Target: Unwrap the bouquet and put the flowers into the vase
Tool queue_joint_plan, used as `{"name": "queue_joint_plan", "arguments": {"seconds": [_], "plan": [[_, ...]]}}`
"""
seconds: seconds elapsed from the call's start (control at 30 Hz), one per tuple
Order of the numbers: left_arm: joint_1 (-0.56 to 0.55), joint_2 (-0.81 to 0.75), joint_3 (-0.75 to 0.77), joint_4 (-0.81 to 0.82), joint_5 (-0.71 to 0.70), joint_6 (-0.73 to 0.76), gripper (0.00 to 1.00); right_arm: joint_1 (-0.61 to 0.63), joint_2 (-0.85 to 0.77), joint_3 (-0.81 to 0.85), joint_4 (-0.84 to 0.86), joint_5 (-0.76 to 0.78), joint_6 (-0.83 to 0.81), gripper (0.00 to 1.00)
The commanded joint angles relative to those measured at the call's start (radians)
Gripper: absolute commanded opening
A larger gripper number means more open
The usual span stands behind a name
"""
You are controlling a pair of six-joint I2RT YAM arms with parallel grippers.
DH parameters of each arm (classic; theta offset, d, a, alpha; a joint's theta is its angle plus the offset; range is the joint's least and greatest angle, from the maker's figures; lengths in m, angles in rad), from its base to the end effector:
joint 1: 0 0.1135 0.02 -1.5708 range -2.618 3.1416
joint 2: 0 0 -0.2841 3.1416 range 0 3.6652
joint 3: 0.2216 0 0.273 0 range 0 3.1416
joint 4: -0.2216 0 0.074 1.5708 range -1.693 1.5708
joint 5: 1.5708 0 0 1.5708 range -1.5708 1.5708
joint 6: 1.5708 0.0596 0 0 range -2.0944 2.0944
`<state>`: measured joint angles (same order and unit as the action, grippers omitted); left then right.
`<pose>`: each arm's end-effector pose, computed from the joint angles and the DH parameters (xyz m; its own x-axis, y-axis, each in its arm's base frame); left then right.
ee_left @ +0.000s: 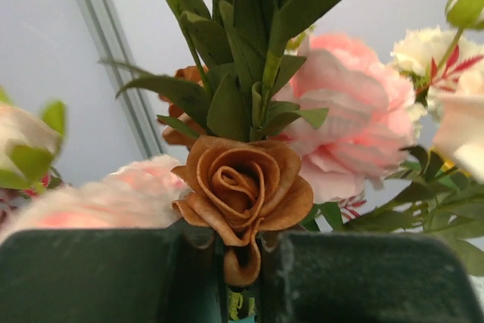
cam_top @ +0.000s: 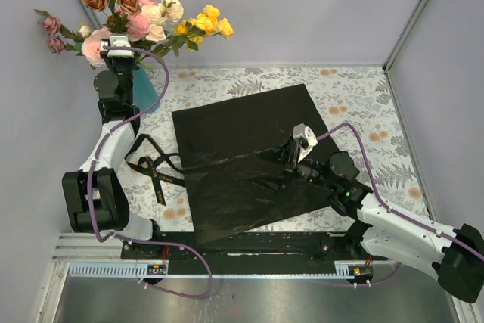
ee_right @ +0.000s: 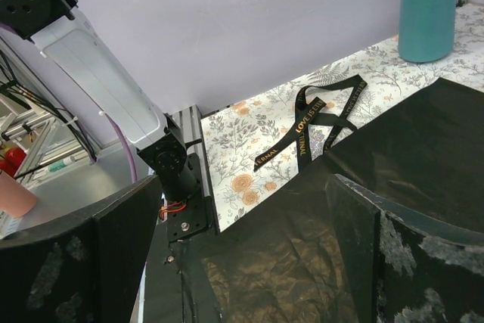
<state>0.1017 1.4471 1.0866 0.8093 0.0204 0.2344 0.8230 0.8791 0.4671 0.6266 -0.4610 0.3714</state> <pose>0.3739 0.0369 0.4156 0.4005 0.2743 -0.8743 -0.1812 0.9590 0.2179 0.1379 0.1876 0.3078 -0.2106 0.2509 -0.9448 -0.9398 0.2139 0.2663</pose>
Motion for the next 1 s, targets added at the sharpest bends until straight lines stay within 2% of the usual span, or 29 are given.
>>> {"name": "queue_joint_plan", "arguments": {"seconds": [0.0,0.2,0.3,0.43,0.53,0.73,0.8,0.97], "plan": [[0.006,0.035,0.029,-0.018,0.044,-0.075,0.0,0.004,0.004,0.044,-0.002,-0.025,-0.006,0.99],[0.004,0.064,0.003,-0.007,0.004,-0.087,0.0,0.004,-0.022,0.033,-0.004,-0.007,0.003,0.99],[0.006,0.07,-0.001,-0.022,-0.01,-0.09,0.07,0.002,-0.037,0.031,-0.019,0.002,-0.005,0.99],[0.006,0.044,-0.019,-0.039,-0.043,-0.098,0.3,0.004,-0.048,0.044,-0.03,-0.002,0.003,0.99],[0.006,-0.011,-0.039,-0.074,-0.033,-0.109,0.56,0.004,-0.065,0.053,-0.059,0.008,0.003,0.99],[0.004,-0.148,-0.105,-0.147,0.027,-0.13,0.78,0.002,-0.095,0.067,-0.108,0.064,0.003,0.99],[0.004,-0.178,-0.111,-0.177,0.039,-0.121,0.81,0.004,-0.097,0.071,-0.117,0.067,0.003,0.99],[0.004,-0.231,-0.108,-0.205,0.072,-0.118,0.79,0.005,-0.107,0.077,-0.125,0.064,0.015,0.99]]}}
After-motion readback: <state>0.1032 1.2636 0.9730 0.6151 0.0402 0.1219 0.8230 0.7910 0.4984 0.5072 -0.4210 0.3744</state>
